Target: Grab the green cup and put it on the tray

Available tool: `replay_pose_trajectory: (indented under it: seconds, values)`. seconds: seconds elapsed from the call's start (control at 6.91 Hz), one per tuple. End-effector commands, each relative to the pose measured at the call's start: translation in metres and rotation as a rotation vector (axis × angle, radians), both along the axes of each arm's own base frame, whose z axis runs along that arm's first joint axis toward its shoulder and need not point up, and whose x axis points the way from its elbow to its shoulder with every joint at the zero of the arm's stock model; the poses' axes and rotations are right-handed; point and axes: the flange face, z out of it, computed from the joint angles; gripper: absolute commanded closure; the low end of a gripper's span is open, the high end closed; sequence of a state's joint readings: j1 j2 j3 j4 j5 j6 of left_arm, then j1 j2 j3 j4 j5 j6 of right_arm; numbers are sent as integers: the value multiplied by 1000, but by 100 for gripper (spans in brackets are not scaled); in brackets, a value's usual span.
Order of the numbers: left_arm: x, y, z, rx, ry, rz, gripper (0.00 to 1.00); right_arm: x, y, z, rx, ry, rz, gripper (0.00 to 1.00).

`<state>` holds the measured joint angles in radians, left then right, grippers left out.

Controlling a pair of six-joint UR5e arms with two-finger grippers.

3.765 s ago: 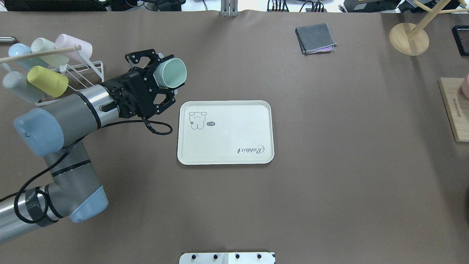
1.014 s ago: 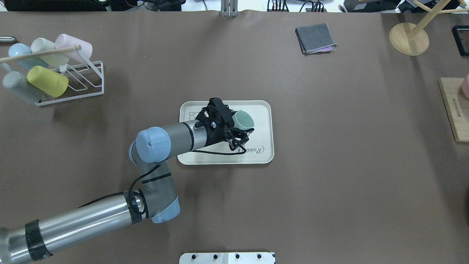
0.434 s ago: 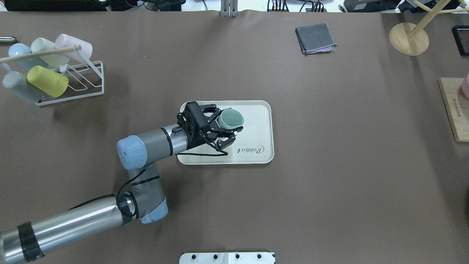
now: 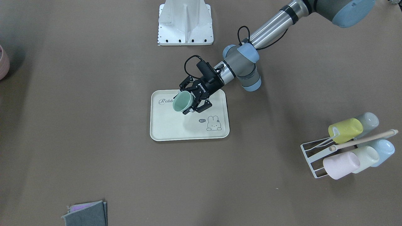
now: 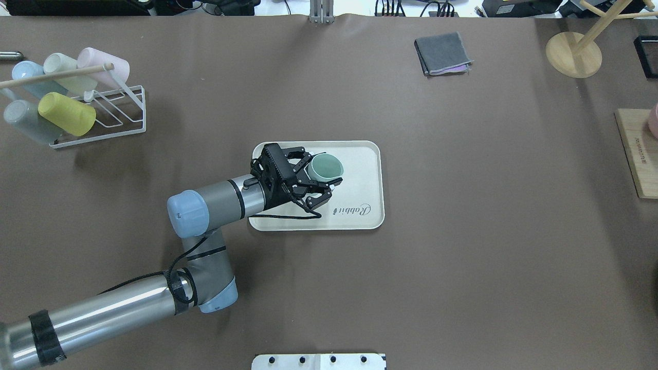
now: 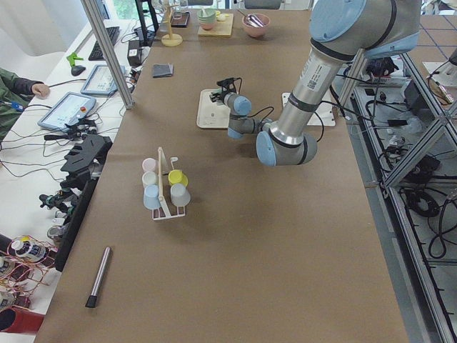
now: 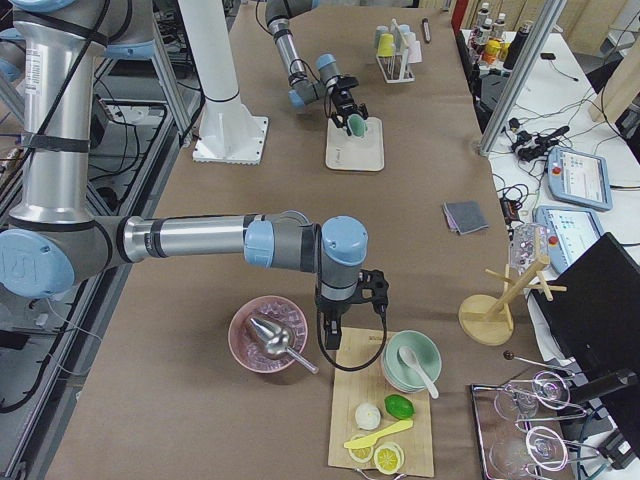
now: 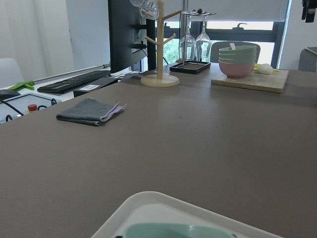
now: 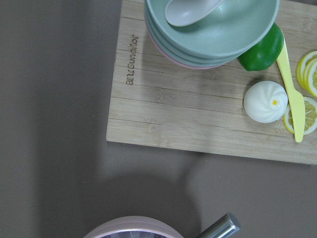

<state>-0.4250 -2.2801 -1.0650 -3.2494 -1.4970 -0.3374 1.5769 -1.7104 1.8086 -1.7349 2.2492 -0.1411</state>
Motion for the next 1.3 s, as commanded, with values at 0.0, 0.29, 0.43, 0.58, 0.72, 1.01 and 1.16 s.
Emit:
replay_pose_trajectory:
  seconds: [0.0, 0.29, 0.43, 0.58, 0.72, 1.01, 1.16]
  values:
    - [4, -2, 7, -13, -17, 0, 54, 0, 0, 0, 0, 0, 0, 0]
    - [6, -3, 11, -26, -32, 2, 53, 0, 0, 0, -3, -1, 0, 0]
    - [7, -3, 10, -28, -32, 2, 53, 0, 0, 0, -6, -1, 1, 0]
    - [7, -3, 10, -27, -34, 2, 50, 0, 0, 0, -3, -1, 0, 0]
    - [7, -3, 12, -28, -37, 2, 50, 0, 0, 0, -3, -1, 0, 0]
    - [4, -3, 19, -20, -46, -5, 1, 0, 0, 0, -6, -1, 1, 0]
    - [-3, 0, 38, -25, -59, -5, 1, 0, 0, 0, -6, -6, 2, 0]
